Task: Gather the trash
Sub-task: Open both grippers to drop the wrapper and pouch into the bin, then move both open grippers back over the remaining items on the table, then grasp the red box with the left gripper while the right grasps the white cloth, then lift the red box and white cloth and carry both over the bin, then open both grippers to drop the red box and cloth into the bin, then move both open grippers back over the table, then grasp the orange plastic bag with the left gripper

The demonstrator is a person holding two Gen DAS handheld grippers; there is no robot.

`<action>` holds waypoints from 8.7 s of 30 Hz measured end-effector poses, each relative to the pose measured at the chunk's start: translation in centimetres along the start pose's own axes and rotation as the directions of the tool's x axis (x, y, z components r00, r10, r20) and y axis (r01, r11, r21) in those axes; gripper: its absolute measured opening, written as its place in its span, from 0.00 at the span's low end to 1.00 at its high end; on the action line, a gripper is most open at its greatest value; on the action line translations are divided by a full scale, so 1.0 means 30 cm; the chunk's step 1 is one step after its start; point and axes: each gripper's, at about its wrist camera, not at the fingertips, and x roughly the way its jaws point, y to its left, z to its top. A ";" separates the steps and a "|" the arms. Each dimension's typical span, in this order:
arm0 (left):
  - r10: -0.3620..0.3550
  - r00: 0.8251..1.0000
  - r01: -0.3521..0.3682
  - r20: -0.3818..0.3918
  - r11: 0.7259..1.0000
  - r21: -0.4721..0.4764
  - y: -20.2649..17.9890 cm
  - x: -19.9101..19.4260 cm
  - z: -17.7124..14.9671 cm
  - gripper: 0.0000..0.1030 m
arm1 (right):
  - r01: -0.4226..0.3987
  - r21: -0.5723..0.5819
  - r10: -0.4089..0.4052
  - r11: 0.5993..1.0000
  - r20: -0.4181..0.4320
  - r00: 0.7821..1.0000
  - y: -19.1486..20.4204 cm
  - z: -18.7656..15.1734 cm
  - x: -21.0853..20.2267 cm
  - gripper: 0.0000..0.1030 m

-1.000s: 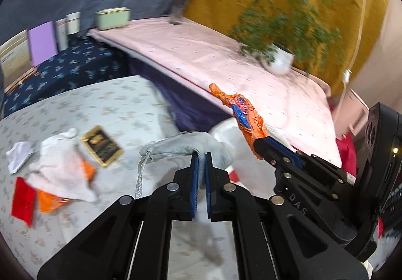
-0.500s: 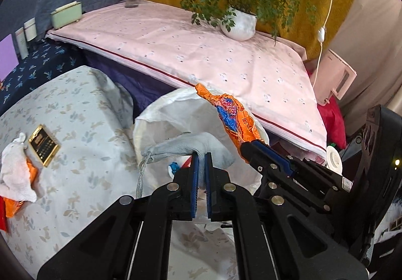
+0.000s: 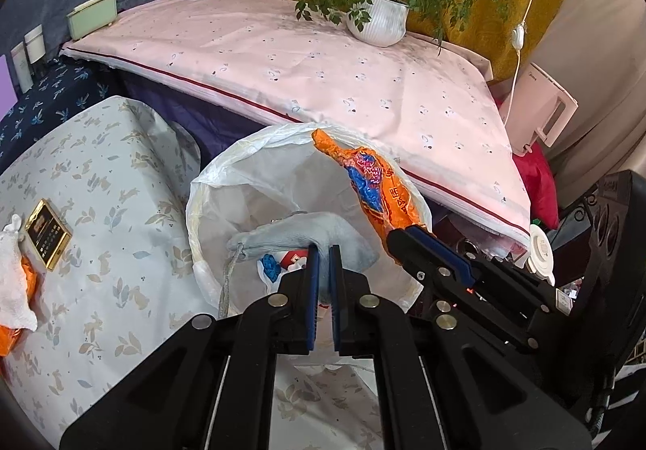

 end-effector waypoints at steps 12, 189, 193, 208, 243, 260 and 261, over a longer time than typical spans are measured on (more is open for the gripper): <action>0.032 0.999 -0.031 0.033 0.999 -0.020 0.022 -0.003 0.004 0.25 | 0.019 0.008 -0.019 1.000 0.016 1.000 0.002 0.014 0.004 0.18; 0.223 0.971 -0.216 0.087 0.973 -0.083 0.176 -0.118 -0.039 0.39 | -0.020 -0.005 0.021 1.000 0.132 0.991 0.077 0.153 -0.093 0.23; 0.250 0.964 -0.237 0.095 0.964 -0.123 0.243 -0.156 -0.058 0.43 | -0.033 -0.028 0.037 0.999 0.135 0.990 0.132 0.155 -0.098 0.28; 0.380 0.919 -0.338 0.104 0.896 -0.289 0.543 -0.324 -0.177 0.65 | -0.112 -0.137 0.125 0.984 0.086 0.988 0.418 0.106 -0.054 0.41; 0.381 0.920 -0.367 -0.089 0.762 -0.534 1.099 -0.281 -0.441 0.65 | -0.240 -0.324 0.195 0.915 -0.165 0.967 0.942 -0.055 0.360 0.54; 0.301 0.949 -0.303 -0.087 0.806 -0.508 1.141 -0.299 -0.433 0.11 | -0.235 -0.448 0.134 0.863 -0.246 0.960 1.086 -0.078 0.614 0.65; 0.302 0.949 -0.303 -0.087 0.805 -0.510 1.145 -0.303 -0.435 0.11 | -0.234 -0.451 0.131 0.861 -0.249 0.960 1.090 -0.081 0.624 0.66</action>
